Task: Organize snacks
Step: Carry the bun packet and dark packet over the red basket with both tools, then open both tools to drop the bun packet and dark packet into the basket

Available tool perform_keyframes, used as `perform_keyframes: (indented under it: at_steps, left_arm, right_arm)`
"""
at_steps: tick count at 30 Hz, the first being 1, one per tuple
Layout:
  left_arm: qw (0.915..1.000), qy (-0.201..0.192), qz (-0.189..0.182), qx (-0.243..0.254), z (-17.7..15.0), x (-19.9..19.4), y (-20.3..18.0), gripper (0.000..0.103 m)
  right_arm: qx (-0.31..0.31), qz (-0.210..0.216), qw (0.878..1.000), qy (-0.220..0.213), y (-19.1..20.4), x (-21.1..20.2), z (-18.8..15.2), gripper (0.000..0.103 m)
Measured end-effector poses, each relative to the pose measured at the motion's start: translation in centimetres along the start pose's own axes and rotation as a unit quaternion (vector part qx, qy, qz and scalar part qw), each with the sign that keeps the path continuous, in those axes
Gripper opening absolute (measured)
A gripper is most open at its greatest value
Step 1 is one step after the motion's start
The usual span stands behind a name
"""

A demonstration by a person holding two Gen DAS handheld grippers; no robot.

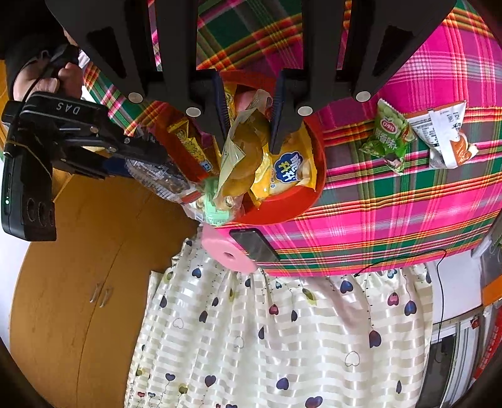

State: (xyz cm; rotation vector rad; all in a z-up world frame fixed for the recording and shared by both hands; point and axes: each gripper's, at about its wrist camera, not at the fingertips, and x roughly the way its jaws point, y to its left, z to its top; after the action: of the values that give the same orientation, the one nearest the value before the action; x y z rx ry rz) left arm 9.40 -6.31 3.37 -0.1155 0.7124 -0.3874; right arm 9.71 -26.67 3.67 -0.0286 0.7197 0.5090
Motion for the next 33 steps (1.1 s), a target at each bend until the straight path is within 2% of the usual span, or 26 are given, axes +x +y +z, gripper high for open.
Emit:
perform_keyframes:
  at_steps: [18,22,27,29,31,33]
  left_arm:
    - [0.999,0.034,0.022,0.019,0.7,4.9,0.3,0.026]
    - [0.9993,0.022,0.011,0.029,0.8,4.2,-0.2,0.028]
    - [0.9993,-0.001,-0.01,0.037,1.1,2.6,-0.9,0.031]
    - [0.9994,-0.006,-0.012,0.032,1.1,2.1,-0.8,0.031]
    - [0.9996,-0.009,-0.012,0.026,1.0,1.8,-0.6,0.031]
    - [0.9997,-0.012,-0.005,0.018,1.0,1.5,-0.3,0.031]
  right_arm:
    - [0.012,0.024,0.999,0.041,0.3,4.1,0.2,0.045]
    - [0.003,0.022,0.999,0.034,0.6,3.6,0.3,0.05]
    - [0.009,0.026,1.0,0.012,0.3,2.3,0.4,0.05]
    - [0.011,0.02,1.0,0.006,0.2,1.9,0.4,0.046]
    - [0.013,0.02,1.0,0.005,0.1,1.6,0.3,0.028]
    - [0.01,0.016,1.0,0.004,0.1,1.4,0.2,0.022]
